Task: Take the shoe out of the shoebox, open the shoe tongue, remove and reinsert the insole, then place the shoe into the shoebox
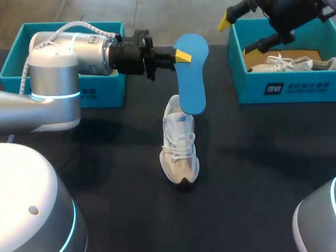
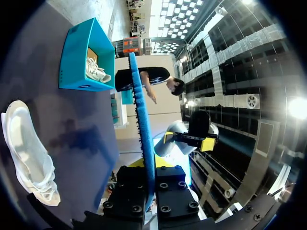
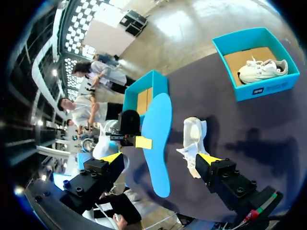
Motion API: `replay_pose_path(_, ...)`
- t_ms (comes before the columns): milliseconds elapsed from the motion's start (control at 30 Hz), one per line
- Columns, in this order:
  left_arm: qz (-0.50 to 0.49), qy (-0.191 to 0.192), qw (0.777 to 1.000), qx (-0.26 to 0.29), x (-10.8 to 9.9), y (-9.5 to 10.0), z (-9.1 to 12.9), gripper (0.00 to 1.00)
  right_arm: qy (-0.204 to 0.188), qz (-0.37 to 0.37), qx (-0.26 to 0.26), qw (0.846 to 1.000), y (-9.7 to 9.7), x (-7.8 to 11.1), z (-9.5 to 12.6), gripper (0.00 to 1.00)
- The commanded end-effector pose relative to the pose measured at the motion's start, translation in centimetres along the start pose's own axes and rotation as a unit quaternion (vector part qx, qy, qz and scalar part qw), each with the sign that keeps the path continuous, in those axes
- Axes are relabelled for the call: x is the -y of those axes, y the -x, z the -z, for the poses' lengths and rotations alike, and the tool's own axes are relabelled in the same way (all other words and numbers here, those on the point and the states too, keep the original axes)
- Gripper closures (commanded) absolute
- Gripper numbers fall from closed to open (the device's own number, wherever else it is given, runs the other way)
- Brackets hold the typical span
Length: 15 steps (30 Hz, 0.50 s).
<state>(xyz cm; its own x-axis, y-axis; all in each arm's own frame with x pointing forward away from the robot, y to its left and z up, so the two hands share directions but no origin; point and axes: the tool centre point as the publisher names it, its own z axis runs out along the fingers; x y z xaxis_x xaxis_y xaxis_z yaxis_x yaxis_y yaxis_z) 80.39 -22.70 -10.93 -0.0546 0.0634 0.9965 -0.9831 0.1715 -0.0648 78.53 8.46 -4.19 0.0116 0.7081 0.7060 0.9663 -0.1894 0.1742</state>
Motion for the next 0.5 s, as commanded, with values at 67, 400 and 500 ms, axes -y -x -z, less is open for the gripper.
replay_pose_path(67,0.000,0.000,1.000,0.001,0.0,0.0,0.0,1.00,0.007,0.002,-0.235,0.972,1.5,0.6,-0.2,0.00)
replay_pose_path(400,0.000,0.000,1.000,0.001,0.0,0.0,0.0,1.00,-0.003,0.001,-0.307,0.952,2.4,0.7,-0.8,0.00)
replay_pose_path(500,0.000,0.000,1.000,0.001,0.0,0.0,0.0,1.00,-0.004,0.000,-0.321,0.947,2.7,0.7,-1.1,0.00)
